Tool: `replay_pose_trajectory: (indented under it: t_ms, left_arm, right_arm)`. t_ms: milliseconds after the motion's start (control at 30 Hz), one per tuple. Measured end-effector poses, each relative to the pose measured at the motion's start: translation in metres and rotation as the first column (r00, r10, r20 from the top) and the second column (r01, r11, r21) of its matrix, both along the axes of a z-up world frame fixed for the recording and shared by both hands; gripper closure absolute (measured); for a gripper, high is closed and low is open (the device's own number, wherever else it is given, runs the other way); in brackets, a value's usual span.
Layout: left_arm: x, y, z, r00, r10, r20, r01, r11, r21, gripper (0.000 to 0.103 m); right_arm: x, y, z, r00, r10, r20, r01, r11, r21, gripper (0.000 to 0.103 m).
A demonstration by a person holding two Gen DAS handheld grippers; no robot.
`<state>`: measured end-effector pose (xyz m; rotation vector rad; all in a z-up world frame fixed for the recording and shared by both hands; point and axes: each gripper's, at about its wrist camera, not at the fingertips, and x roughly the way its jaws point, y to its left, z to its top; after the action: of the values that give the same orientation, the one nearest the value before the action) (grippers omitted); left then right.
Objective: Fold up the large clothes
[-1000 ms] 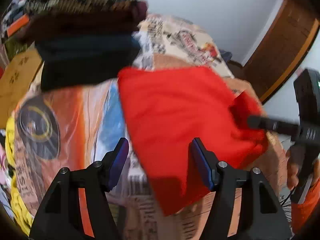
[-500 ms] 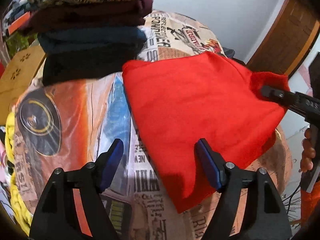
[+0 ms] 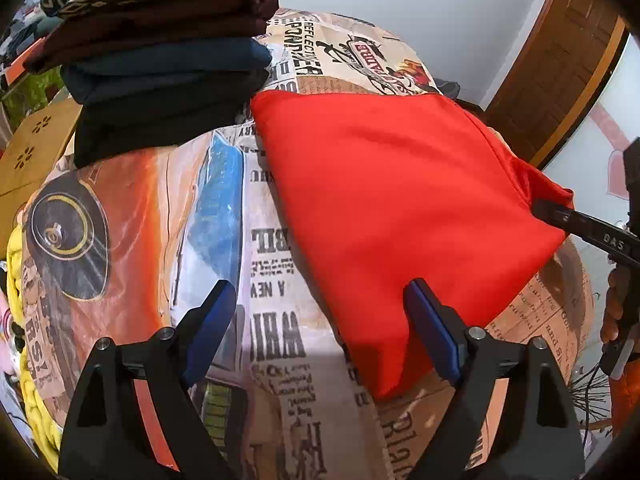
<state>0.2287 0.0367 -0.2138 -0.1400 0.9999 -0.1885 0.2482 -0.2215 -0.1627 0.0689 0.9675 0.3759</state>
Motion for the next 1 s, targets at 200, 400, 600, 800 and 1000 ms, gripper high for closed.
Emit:
replay_pose_trajectory:
  t_ms: [200, 400, 600, 800, 1000]
  left_arm:
    - [-0.001, 0.002, 0.001, 1.0, 0.013, -0.007, -0.013, 1.0, 0.005, 0.016]
    - [0.0, 0.0, 0.012, 1.0, 0.022, 0.003, -0.022, 0.999, 0.03, 0.016]
    - [0.005, 0.006, 0.037, 0.996, 0.059, 0.069, -0.065, 0.995, 0.076, 0.016]
    - [0.023, 0.02, 0.05, 0.992, 0.1, 0.078, -0.104, 0.993, 0.05, 0.016]
    - [0.045, 0.029, 0.037, 0.994, 0.114, 0.005, -0.113, 0.992, -0.048, 0.016]
  right_arm:
    - [-0.007, -0.025, 0.008, 0.999, -0.046, 0.005, 0.046, 0.997, -0.061, 0.09]
    - [-0.007, -0.029, 0.03, 1.0, 0.004, 0.004, -0.004, 0.998, -0.067, 0.085]
    - [0.007, -0.006, 0.059, 0.995, 0.073, 0.066, -0.071, 0.997, -0.023, 0.035]
    - [0.042, 0.022, 0.05, 0.986, 0.165, 0.005, -0.165, 0.986, -0.015, 0.025]
    - [0.089, 0.019, 0.005, 0.971, 0.158, -0.181, -0.154, 0.987, 0.036, 0.025]
